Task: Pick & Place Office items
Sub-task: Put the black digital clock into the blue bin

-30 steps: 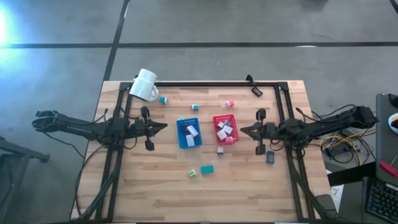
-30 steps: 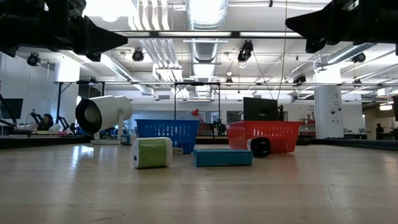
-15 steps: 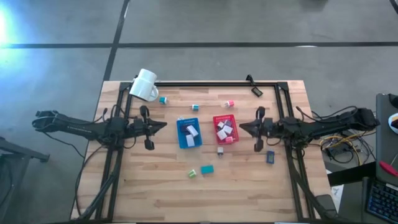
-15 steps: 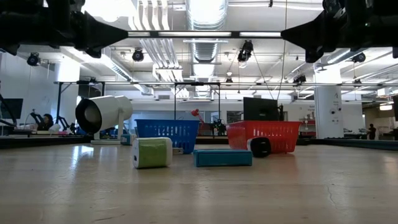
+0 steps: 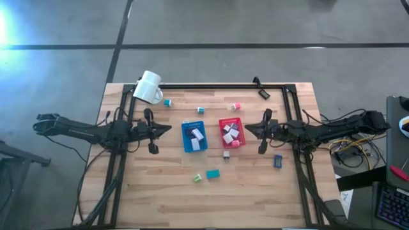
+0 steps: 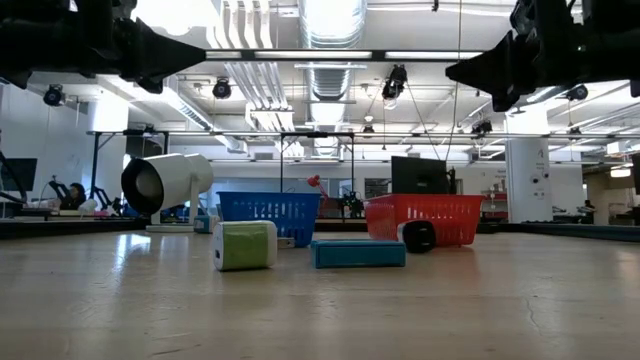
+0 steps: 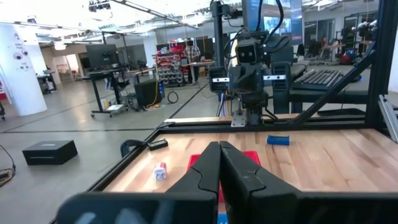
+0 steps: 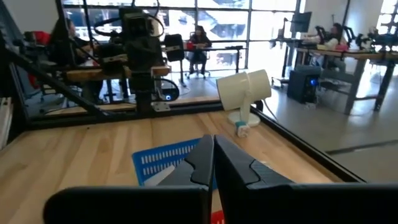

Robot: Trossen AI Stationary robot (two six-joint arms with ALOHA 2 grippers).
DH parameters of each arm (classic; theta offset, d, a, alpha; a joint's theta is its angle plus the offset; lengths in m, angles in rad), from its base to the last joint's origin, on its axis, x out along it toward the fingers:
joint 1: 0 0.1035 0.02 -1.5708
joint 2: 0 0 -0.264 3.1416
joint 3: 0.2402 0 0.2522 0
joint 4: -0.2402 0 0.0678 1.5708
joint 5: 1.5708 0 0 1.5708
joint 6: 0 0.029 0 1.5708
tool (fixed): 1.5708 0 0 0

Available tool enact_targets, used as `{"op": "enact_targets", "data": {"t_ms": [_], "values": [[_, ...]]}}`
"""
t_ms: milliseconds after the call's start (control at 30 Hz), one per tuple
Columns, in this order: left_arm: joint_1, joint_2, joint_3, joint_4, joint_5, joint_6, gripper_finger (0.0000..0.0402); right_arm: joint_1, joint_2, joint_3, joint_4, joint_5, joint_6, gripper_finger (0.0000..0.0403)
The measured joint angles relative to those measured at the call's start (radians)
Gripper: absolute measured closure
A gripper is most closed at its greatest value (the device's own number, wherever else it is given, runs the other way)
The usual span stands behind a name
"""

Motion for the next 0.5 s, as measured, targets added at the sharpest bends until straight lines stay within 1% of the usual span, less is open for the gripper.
{"op": "enact_targets", "data": {"t_ms": [200, 500], "values": [[0.0, 0.0, 0.0, -0.023, 0.001, 0.024, 0.0398, -0.035, 0.027, 0.0, -0.022, 0.002, 0.079, 0.0394], [-0.001, 0.0, 0.008, -0.024, 0.005, 0.05, 0.0399, -0.07, 0.033, 0.0, -0.05, 0.001, 0.098, 0.0394]]}}
